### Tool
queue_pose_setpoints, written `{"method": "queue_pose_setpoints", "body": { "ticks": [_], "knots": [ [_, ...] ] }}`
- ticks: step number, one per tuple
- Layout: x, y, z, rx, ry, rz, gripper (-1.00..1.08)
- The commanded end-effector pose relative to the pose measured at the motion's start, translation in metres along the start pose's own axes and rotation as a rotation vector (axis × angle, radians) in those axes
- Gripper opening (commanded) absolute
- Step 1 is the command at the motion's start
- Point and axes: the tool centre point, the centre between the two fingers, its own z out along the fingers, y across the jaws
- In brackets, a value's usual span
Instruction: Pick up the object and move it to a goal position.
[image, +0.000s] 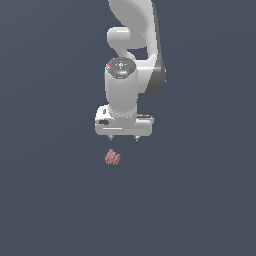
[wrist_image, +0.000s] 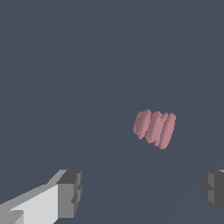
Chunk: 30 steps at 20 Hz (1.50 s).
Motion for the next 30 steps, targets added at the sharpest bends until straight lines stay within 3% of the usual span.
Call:
{"method": "queue_pose_setpoints", "body": {
  "ticks": [1, 10, 18, 30],
  "knots": [
    [0.000, 0.000, 0.000, 0.000, 0.000, 0.000, 1.00],
    [-0.002, 0.014, -0.010, -0.031, 0.005, -0.020, 1.00],
    [-0.002, 0.014, -0.008, -0.030, 0.004, -0.040, 1.00],
    [0.002, 0.020, 0.005, -0.033, -0.003, -0.211, 1.00]
  ]
}}
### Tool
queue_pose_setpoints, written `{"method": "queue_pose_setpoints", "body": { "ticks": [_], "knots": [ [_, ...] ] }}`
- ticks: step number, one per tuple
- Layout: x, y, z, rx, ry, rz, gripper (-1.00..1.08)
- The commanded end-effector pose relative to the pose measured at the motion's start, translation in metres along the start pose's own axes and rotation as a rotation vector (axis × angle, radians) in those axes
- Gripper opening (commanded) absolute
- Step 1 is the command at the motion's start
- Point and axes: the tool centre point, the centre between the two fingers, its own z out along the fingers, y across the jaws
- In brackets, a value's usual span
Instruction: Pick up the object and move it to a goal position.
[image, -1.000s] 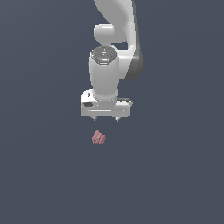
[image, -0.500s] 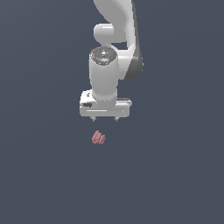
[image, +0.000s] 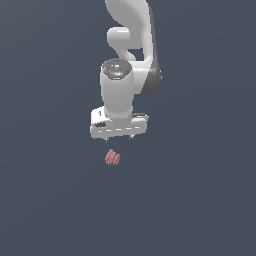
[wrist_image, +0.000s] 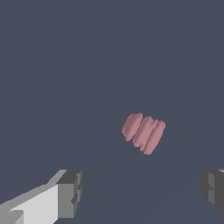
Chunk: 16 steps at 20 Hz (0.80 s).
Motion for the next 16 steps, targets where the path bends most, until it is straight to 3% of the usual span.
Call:
{"method": "queue_pose_setpoints", "body": {
  "ticks": [1, 16],
  "knots": [
    [0.001, 0.002, 0.004, 0.000, -0.002, -0.052, 1.00],
    [0.006, 0.015, 0.034, 0.006, -0.008, -0.436, 1.00]
  ]
}}
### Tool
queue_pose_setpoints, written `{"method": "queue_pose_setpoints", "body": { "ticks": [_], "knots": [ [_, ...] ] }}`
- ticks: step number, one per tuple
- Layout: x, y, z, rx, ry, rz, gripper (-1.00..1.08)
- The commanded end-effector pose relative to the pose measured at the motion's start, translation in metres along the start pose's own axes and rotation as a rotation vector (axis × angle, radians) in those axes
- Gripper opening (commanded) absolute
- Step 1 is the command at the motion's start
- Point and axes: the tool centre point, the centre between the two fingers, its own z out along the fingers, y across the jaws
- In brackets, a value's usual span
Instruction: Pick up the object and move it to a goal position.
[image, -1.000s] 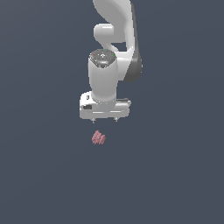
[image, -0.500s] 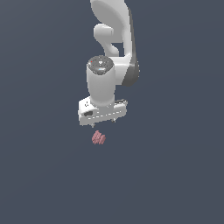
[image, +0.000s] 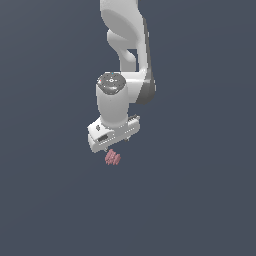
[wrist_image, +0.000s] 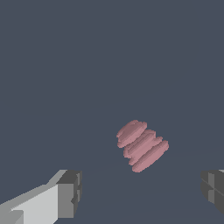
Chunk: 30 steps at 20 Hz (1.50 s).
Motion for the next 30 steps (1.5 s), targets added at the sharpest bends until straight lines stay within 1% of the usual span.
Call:
{"method": "queue_pose_setpoints", "body": {
  "ticks": [1, 19, 24, 30],
  "knots": [
    [0.000, 0.002, 0.005, 0.002, 0.000, -0.066, 1.00],
    [-0.001, 0.018, 0.040, 0.017, 0.010, -0.520, 1.00],
    [-0.001, 0.020, 0.046, 0.020, 0.015, -0.608, 1.00],
    [-0.001, 0.022, 0.051, 0.022, 0.019, -0.670, 1.00]
  ]
}}
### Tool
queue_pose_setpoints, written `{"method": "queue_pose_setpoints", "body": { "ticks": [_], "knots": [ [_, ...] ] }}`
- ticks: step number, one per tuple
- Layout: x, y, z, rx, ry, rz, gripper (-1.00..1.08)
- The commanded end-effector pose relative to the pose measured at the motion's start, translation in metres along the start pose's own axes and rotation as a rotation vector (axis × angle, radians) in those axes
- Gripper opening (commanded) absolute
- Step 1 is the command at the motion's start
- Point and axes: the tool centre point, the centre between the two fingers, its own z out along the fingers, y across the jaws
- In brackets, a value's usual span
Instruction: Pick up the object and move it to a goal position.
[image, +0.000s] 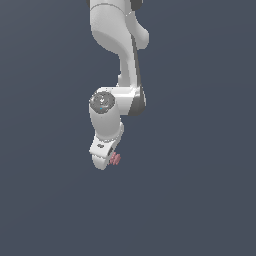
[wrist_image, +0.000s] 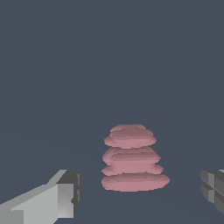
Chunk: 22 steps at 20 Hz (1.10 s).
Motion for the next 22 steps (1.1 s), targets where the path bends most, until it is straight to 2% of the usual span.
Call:
{"method": "queue_pose_setpoints", "body": {
  "ticks": [1, 9, 17, 22],
  "knots": [
    [0.000, 0.001, 0.001, 0.000, 0.001, -0.020, 1.00],
    [-0.001, 0.001, 0.006, 0.000, 0.002, -0.026, 1.00],
    [-0.001, -0.001, 0.043, 0.000, 0.002, -0.030, 1.00],
    [-0.001, 0.000, 0.052, 0.000, 0.002, -0.031, 1.00]
  ]
}}
